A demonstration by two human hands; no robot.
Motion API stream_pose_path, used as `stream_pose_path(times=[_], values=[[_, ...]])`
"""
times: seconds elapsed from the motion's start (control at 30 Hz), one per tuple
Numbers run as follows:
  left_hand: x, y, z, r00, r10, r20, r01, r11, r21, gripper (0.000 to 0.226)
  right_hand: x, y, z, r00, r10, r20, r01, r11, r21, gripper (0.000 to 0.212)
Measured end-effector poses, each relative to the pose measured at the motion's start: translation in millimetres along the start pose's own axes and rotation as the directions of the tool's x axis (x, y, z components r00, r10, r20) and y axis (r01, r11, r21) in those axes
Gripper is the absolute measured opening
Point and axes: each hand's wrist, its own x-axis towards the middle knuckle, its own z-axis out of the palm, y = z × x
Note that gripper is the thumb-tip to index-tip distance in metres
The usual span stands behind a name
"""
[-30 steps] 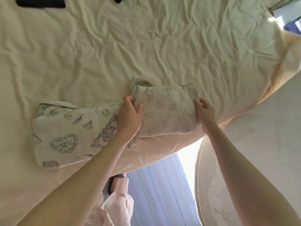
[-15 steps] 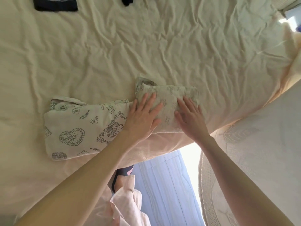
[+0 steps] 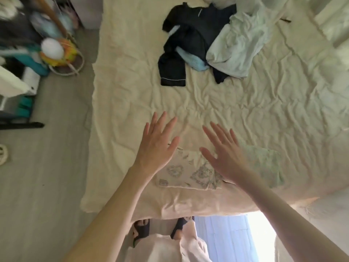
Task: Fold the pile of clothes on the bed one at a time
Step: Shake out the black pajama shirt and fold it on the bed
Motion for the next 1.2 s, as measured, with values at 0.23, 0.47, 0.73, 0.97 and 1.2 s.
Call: stream_pose_path(times=[0.23, 0.47, 0.73, 0.97, 1.2], values=[[-56, -103, -106, 0.977, -0.107, -0.184, 0.104, 0.994, -0.027, 0.050, 55, -140, -25, 0.992, -0.109, -0.060, 0.112, 0.993, 0.043, 0.069], [-125, -264, -206, 0.979, -0.172, -0.113, 0.176, 0.984, 0.024, 0.053, 84, -315, 28, 0.992, -0.075, -0.101, 0.090, 0.986, 0.143, 0.070], [-184, -407, -313, 0.975, -0.218, -0.047, 0.223, 0.964, 0.144, 0.055, 127, -489, 63, 0.993, -0.101, -0.061, 0.111, 0.977, 0.184, 0.062], [-182, -445, -344, 0.983, -0.174, -0.053, 0.180, 0.975, 0.127, 0.056, 162, -546, 53, 0.982, -0.152, -0.110, 0.169, 0.972, 0.166, 0.065], [-153, -466, -364, 0.991, -0.121, -0.059, 0.129, 0.979, 0.159, 0.056, 190, -554, 47, 0.985, -0.104, -0.139, 0.131, 0.970, 0.207, 0.061]])
